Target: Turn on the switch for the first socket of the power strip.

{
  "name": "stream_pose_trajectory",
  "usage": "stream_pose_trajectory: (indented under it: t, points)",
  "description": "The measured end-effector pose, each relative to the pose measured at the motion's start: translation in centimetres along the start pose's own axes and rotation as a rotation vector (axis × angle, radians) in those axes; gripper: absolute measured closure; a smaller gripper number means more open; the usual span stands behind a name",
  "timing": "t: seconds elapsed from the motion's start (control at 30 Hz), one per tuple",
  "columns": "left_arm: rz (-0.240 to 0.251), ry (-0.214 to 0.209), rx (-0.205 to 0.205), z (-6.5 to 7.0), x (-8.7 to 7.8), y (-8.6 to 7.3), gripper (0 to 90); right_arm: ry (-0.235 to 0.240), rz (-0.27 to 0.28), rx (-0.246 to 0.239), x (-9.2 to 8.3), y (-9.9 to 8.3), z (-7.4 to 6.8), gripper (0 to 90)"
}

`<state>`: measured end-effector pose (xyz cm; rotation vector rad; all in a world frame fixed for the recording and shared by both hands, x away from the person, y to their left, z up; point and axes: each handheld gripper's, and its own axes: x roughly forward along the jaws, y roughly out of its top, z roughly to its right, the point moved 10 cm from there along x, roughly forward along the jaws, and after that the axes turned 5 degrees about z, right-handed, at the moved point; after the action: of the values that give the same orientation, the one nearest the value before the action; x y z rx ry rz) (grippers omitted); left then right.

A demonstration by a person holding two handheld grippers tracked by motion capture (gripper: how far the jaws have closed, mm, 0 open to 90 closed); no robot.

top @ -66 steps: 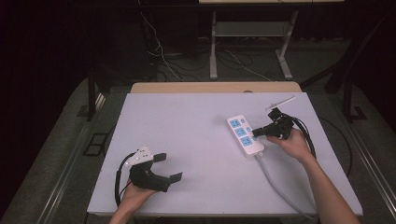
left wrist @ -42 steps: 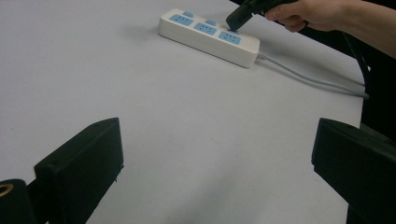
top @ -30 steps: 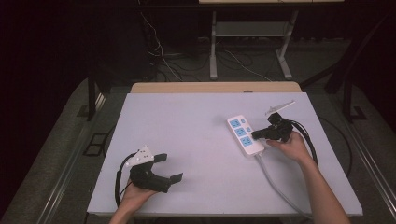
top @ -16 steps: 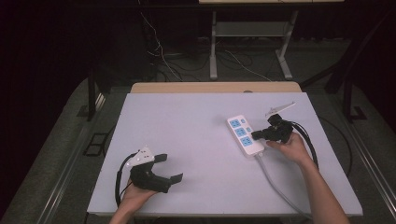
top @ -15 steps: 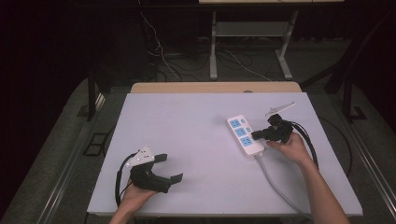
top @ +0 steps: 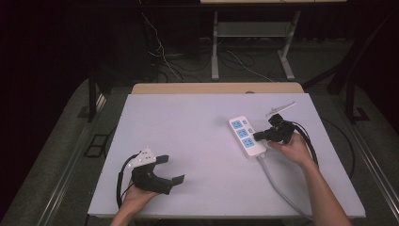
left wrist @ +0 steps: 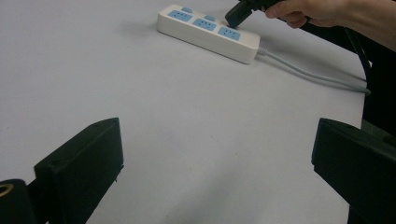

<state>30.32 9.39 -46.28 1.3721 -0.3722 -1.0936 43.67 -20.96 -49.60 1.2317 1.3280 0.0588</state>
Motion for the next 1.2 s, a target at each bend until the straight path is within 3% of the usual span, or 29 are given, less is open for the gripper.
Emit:
stream_pose_trajectory:
  t: [0.23,0.5,0.8,1.2]
  points:
    - [0.005,-0.001,-0.002,0.0,0.0,0.1,0.7,-0.003,-0.020,0.004,-0.2,0.1,0.0,90.0]
    - [0.003,0.001,-0.005,-0.2,-0.1,0.0,0.7,0.000,0.009,0.020,-0.8,0.5,0.2,90.0]
    - [0.008,0.006,-0.013,-0.4,-0.3,0.0,0.8,-0.028,0.019,0.015,-2.4,1.5,0.1,90.0]
    - [0.016,0.005,-0.017,-0.4,-0.3,0.1,0.9,-0.069,0.033,0.046,-4.7,1.6,0.1,90.0]
